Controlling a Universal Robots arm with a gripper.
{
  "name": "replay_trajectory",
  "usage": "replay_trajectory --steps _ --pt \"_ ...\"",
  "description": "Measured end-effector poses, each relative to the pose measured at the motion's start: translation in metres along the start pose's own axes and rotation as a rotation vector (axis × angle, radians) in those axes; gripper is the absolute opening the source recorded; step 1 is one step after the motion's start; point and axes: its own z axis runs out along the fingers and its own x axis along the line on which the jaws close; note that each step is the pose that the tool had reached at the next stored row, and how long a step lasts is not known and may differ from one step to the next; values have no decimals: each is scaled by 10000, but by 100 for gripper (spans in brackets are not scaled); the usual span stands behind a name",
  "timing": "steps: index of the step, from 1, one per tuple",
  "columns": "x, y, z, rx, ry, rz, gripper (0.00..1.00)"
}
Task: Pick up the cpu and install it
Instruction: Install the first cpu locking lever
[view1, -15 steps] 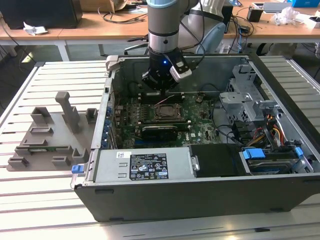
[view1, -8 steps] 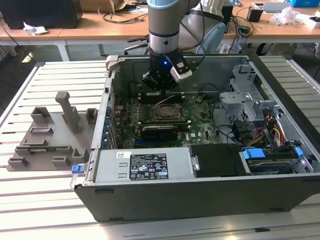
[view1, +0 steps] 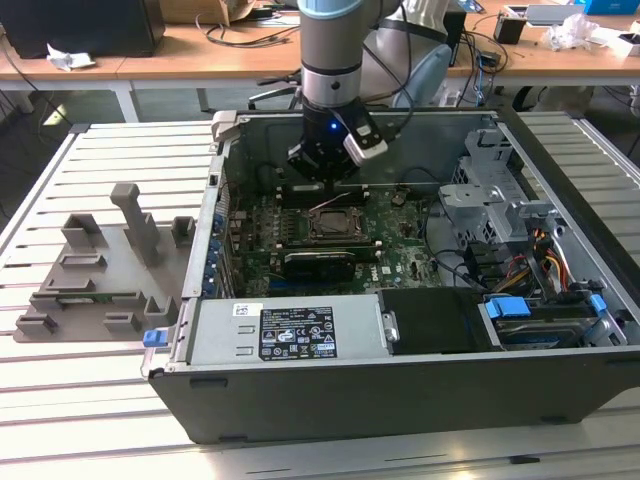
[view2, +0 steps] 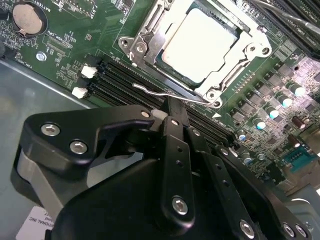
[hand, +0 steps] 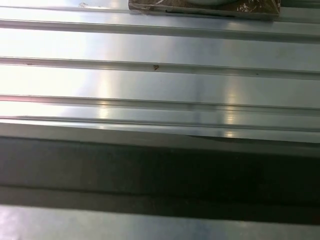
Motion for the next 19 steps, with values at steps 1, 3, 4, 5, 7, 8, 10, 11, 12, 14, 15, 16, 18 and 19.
replay_trajectory --steps 1,3,4,5,7,8,10,11,12,14,15,16,18,19 --pt "-12 -1 7 -1 7 0 11" --pt "-33 -2 19 -1 21 -1 11" --pt "-41 -3 25 -2 27 0 11" --pt "-47 -3 33 -1 30 0 11" --pt "-65 -5 58 -2 40 1 11" --pt "-78 -6 72 -3 47 2 11" --pt "-98 -8 88 -3 53 2 11" --pt "-109 -9 92 -3 56 1 11" --pt "-116 -10 94 -2 57 1 11" --pt "-134 -12 99 -1 59 2 11" --pt "-141 -14 100 -2 59 3 11" --pt "-155 -18 104 -3 60 2 11" --pt "-176 -25 111 -3 64 2 11" --pt "-183 -27 114 -3 65 1 11"
